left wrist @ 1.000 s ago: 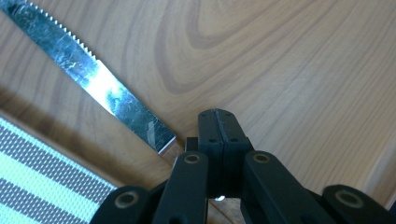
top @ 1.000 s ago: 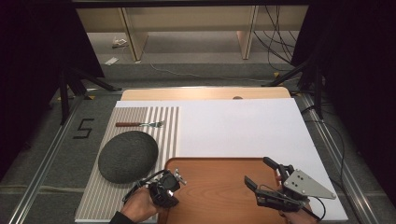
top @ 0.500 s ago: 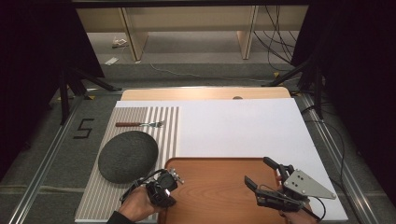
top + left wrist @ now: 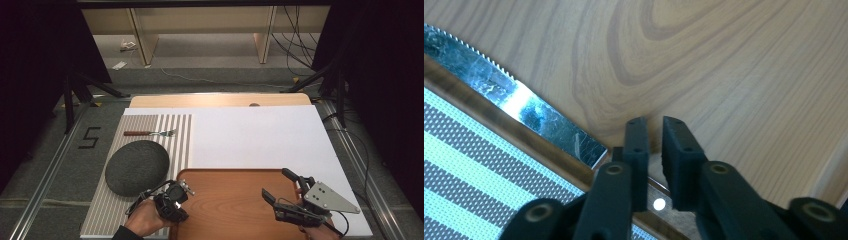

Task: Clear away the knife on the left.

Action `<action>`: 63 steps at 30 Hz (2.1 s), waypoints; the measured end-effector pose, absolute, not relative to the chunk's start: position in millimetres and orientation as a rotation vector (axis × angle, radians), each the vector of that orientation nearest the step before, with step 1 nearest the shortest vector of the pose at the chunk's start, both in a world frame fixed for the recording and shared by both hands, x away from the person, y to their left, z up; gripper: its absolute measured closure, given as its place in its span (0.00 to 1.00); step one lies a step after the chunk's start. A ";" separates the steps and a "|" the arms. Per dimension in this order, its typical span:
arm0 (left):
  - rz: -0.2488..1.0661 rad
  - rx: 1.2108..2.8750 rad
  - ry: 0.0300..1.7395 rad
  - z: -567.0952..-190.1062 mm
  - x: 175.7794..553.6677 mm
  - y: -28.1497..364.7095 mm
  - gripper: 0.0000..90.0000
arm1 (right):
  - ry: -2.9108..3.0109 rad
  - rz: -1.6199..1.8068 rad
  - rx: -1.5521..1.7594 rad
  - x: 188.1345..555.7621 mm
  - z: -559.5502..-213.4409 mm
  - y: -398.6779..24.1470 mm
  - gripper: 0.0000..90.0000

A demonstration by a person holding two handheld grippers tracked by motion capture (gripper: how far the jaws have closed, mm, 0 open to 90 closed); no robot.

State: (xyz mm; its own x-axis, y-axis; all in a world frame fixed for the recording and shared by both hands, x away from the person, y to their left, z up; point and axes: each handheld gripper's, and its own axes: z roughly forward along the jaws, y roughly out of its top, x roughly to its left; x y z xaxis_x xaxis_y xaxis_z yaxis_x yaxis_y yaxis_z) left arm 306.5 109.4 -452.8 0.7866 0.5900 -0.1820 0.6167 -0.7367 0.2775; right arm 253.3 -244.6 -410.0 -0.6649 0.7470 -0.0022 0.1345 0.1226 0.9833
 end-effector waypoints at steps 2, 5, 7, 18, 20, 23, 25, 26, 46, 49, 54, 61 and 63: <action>-0.115 2.626 0.927 -450.9 306.9 109.3 0.66 | 1.900 1.575 0.848 253.4 -410.1 -244.6 0.18; -0.124 2.597 0.927 -448.6 307.5 108.9 0.57 | 1.900 1.575 0.849 253.5 -410.1 -244.5 0.18; -0.115 2.592 0.924 -447.7 307.0 109.0 0.51 | 1.900 1.575 0.849 253.5 -410.1 -244.3 0.18; -0.009 2.477 0.899 -437.1 306.1 110.3 0.29 | 1.900 1.576 0.849 253.5 -410.0 -244.6 0.18; 0.004 2.460 0.879 -433.7 306.0 111.6 0.25 | 1.899 1.576 0.849 253.4 -410.0 -244.5 0.18; 0.034 2.414 0.875 -428.6 305.0 112.8 0.19 | 1.899 1.576 0.849 253.5 -410.0 -244.5 0.18; 0.055 2.372 0.860 -424.1 304.2 114.2 0.18 | 1.898 1.578 0.849 253.4 -410.0 -244.4 0.18; 0.068 2.353 0.850 -422.4 304.0 114.9 0.18 | 1.899 1.576 0.848 253.5 -410.0 -244.5 0.18; 0.285 2.042 0.735 -402.0 290.7 127.3 0.17 | 1.897 1.583 0.846 253.3 -409.8 -244.6 0.18; 0.302 2.014 0.726 -400.6 288.9 129.4 0.17 | 1.898 1.583 0.846 253.2 -409.9 -244.4 0.18; 0.306 1.948 0.709 -399.2 286.1 134.1 0.17 | 1.897 1.582 0.848 253.3 -409.9 -244.8 0.18; 0.333 1.896 0.707 -401.8 281.9 140.0 0.17 | 1.896 1.583 0.846 253.1 -409.8 -244.6 0.18; 0.336 1.896 0.705 -402.5 281.1 141.1 0.17 | 1.895 1.583 0.846 253.1 -409.7 -244.7 0.18</action>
State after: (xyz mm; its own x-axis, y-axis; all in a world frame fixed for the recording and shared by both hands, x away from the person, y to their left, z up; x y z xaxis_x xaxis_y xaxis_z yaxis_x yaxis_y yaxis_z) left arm 281.1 141.1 -402.5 0.7877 0.6103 -0.0837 0.3194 -0.2885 0.9026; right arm 253.1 -244.7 -409.7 -0.6664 0.7455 -0.0019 0.1310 0.1196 0.9841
